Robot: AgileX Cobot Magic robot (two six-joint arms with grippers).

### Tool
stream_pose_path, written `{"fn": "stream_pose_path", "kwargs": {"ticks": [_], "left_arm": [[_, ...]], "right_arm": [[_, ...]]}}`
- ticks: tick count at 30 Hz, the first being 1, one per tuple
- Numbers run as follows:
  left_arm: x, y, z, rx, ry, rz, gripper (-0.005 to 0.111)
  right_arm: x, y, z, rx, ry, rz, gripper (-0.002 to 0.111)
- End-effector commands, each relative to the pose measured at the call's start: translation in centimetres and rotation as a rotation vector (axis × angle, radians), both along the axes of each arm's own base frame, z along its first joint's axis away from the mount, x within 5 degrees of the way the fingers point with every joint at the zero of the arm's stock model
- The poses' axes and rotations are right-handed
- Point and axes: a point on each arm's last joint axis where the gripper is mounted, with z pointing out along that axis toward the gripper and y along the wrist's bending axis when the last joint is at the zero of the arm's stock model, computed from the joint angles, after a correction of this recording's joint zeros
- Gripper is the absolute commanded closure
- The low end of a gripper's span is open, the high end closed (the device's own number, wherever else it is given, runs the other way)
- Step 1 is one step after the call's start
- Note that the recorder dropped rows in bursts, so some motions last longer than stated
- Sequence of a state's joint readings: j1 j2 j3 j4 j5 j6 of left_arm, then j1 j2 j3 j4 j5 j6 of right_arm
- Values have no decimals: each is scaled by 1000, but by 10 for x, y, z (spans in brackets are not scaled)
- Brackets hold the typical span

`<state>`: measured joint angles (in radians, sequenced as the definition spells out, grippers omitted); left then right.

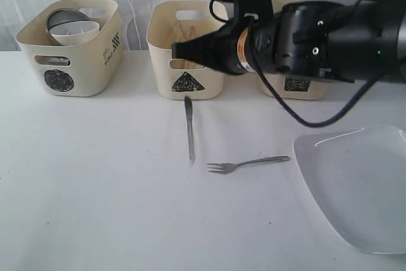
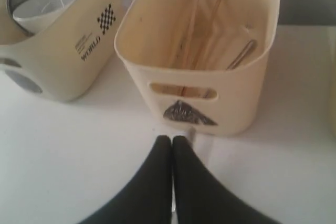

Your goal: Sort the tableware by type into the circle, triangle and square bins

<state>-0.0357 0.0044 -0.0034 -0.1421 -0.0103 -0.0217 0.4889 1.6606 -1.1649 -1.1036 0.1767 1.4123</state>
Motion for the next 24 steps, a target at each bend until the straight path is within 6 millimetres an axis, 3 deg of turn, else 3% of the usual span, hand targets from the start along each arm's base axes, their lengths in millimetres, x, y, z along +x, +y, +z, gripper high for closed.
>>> {"fn": "stream_pose_path", "kwargs": {"ticks": [1,6,9,12,17,19,21,24], "left_arm": [[0,0,-1,-4,-4,3,107],[0,0,-1,-4,-4,3,107],[0,0,-1,-4,-4,3,107],[0,0,-1,-4,-4,3,107],[0,0,-1,-4,-4,3,107],[0,0,-1,-4,-4,3,107],[0,0,-1,-4,-4,3,107],[0,0,-1,-4,-4,3,107]], "right_arm": [[18,-4,7,0,-37,-19,108],[18,-7,-17,9,56,-73,108],[9,-6,-39,36,146,-99,108],[-4,4,-53,-23,171,-16,104],[-20,36,-52,-349,24,328,76],[-23,46,-50,-415,-15,391,69],[-25,60,-48,-401,85,292,68],[-32,92,-57,-311,384,111,68]]}}
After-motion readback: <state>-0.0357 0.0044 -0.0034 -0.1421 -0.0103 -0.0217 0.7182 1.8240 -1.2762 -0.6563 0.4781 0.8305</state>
